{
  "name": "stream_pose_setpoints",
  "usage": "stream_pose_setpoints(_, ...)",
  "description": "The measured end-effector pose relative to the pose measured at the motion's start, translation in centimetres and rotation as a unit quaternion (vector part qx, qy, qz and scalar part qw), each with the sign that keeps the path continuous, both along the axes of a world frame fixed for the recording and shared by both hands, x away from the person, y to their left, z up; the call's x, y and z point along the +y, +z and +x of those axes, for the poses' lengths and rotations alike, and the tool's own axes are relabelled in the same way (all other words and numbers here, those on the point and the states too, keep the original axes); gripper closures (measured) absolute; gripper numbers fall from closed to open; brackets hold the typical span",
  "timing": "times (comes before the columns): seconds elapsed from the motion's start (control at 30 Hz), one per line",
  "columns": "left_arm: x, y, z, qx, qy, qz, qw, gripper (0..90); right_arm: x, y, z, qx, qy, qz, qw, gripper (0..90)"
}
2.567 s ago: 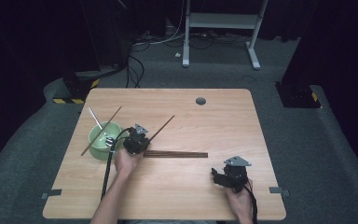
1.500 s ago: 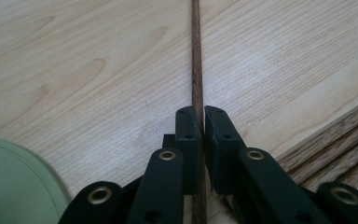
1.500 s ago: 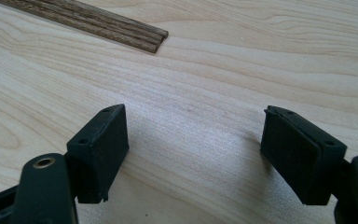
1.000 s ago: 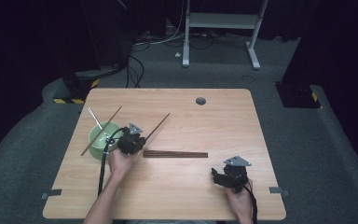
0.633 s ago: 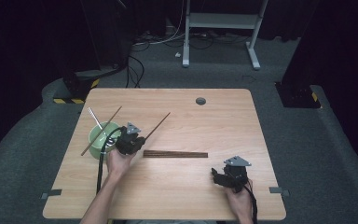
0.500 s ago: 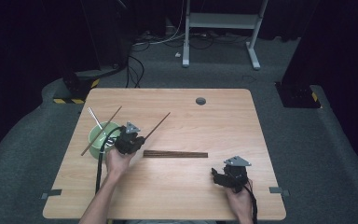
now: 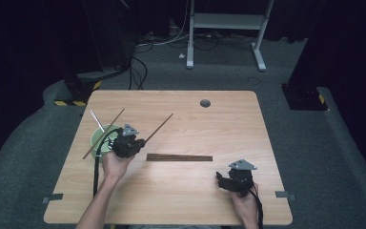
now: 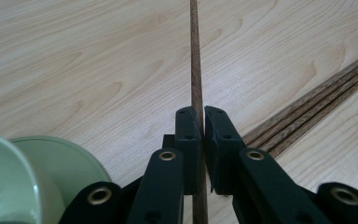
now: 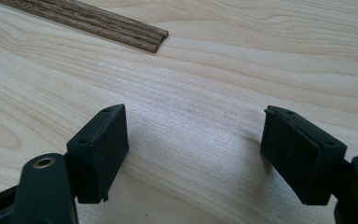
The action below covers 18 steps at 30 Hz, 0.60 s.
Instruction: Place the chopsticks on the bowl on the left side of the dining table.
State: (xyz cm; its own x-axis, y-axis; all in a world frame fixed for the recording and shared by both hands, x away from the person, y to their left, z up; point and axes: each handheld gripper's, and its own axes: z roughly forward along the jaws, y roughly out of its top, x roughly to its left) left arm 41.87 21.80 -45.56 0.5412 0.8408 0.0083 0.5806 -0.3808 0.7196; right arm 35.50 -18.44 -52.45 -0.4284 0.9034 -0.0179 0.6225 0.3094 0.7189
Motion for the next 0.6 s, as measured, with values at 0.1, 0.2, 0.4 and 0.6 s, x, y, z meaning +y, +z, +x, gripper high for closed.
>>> stream_pose_setpoints(0.1,0.4,0.5,-0.1,-0.003,0.003,0.002,1.0000,83.9,0.0,0.0,0.0,0.000,0.000,0.000,1.0000,22.5)
stream_pose_setpoints(0.2,0.8,0.9,-0.4,-0.007,0.004,-0.003,1.0000,83.9,0.0,0.0,0.0,0.000,0.000,0.000,1.0000,22.5)
stream_pose_setpoints(0.4,1.1,1.0,-0.7,-0.011,0.007,0.003,0.9999,83.9,0.0,0.0,0.0,0.000,0.000,0.000,1.0000,22.5)
stream_pose_setpoints(0.6,1.9,1.2,-0.9,-0.007,0.003,-0.011,0.9999,83.9,0.0,0.0,0.0,0.001,0.000,0.000,1.0000,22.5)
